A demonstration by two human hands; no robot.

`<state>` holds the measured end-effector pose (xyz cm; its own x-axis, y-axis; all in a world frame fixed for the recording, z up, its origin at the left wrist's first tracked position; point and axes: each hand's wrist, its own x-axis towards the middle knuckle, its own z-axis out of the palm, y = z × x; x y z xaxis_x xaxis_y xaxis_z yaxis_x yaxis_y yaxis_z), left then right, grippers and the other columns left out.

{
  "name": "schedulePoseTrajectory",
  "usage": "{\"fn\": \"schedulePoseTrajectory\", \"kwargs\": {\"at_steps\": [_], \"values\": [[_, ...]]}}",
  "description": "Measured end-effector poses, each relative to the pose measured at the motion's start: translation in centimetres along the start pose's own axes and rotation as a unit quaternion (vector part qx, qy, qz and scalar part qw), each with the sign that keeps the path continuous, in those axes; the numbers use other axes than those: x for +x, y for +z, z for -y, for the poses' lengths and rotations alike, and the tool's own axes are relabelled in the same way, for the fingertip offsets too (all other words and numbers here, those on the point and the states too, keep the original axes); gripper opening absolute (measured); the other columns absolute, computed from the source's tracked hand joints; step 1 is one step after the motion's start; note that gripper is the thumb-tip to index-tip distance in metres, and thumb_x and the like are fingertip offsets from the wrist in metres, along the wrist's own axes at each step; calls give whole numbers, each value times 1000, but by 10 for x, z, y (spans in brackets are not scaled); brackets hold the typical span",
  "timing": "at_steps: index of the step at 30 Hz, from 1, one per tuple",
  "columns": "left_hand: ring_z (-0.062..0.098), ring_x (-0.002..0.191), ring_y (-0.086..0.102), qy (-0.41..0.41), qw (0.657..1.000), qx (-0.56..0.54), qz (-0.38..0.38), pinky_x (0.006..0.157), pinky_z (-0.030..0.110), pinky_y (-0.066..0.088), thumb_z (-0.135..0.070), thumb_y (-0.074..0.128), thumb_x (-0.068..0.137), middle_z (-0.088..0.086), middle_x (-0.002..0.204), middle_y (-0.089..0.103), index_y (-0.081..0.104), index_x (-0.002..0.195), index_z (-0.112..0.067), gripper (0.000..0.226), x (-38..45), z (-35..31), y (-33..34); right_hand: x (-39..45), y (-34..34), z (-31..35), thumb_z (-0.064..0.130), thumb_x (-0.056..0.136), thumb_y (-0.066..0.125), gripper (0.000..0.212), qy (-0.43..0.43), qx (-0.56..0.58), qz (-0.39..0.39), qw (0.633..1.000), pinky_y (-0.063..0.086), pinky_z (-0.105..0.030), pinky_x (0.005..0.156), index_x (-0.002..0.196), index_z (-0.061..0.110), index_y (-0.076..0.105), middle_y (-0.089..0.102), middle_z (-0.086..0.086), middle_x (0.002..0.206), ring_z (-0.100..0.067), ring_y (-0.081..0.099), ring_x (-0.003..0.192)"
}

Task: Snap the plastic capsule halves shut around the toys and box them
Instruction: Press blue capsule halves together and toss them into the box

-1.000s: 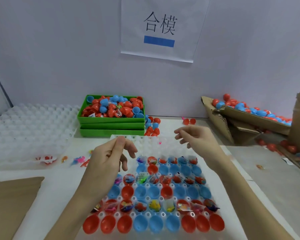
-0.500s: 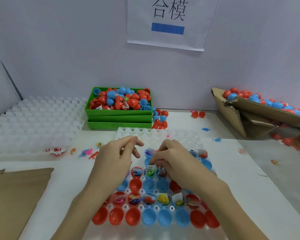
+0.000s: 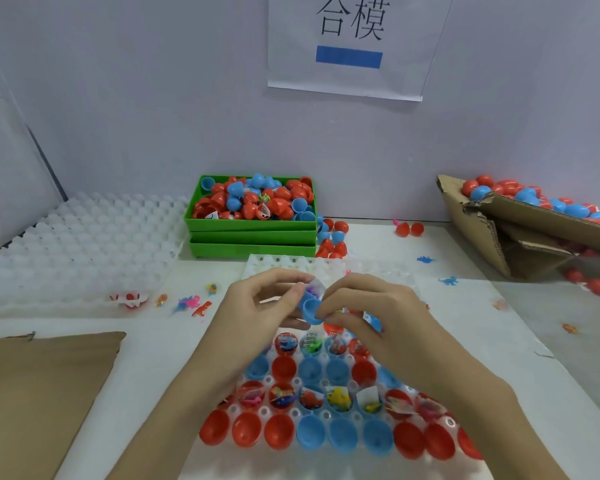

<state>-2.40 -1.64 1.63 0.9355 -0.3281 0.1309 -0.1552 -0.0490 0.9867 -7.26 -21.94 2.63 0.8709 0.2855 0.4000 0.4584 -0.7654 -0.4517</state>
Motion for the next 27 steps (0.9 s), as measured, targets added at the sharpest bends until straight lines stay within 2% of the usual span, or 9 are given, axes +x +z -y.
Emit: {"fn": "schedulePoseTrajectory", "kwargs": {"at_steps": [3,5,8,11,14,18,23,27], "values": [[23,87,79,22,1000,-20,-10,79,31,64,-12,67,100,4,99,80,77,106,-11,12,0,0,-2,-2,-1,2,32,99,63,12,38,97,12,995,56,-18,85,108,29,70,69,23,104,-2,67,101],[26,86,79,28,999,-28,-5,81,32,64,-10,67,100,5,99,80,75,105,-8,10,0,-1,-2,-2,-1,5,39,93,68,19,67,171,-3,983,58,-22,84,106,25,69,71,18,99,-8,71,98],[24,87,79,61,998,-17,4,82,31,63,-7,66,100,3,101,78,72,103,-7,7,-1,-2,1,0,2,11,22,94,74,19,98,284,-42,953,60,-27,80,111,19,66,74,4,93,-17,73,88],[20,90,79,105,994,9,-8,87,31,62,-7,67,99,-2,103,77,70,102,-10,5,-2,-2,1,1,5,16,23,97,69,27,152,363,-80,916,58,-21,78,123,22,62,76,2,91,-15,75,87],[19,98,77,156,986,51,-9,87,26,61,-5,70,97,-4,108,76,69,99,-16,12,-3,-2,3,2,9,20,28,99,66,20,171,376,-111,904,58,-18,76,117,23,70,78,6,94,-9,74,86],[21,108,73,205,975,84,-19,88,26,60,-4,74,94,-4,115,71,71,100,-18,16,-4,0,7,2,16,25,23,100,65,20,141,331,-126,924,58,-18,77,119,27,70,76,13,105,-8,73,100],[12,103,75,194,976,95,-40,89,24,60,-11,72,96,-13,115,73,69,107,-26,18,-4,1,8,2,17,24,17,98,68,25,123,306,-160,930,60,-24,87,121,27,73,75,15,111,-11,71,108],[11,101,75,193,974,111,-52,89,23,60,-14,71,97,-14,116,73,69,121,-28,28,-5,-1,8,0,19,26,15,97,71,27,121,346,-172,914,58,-19,87,121,27,75,76,12,114,-10,71,110]]}}
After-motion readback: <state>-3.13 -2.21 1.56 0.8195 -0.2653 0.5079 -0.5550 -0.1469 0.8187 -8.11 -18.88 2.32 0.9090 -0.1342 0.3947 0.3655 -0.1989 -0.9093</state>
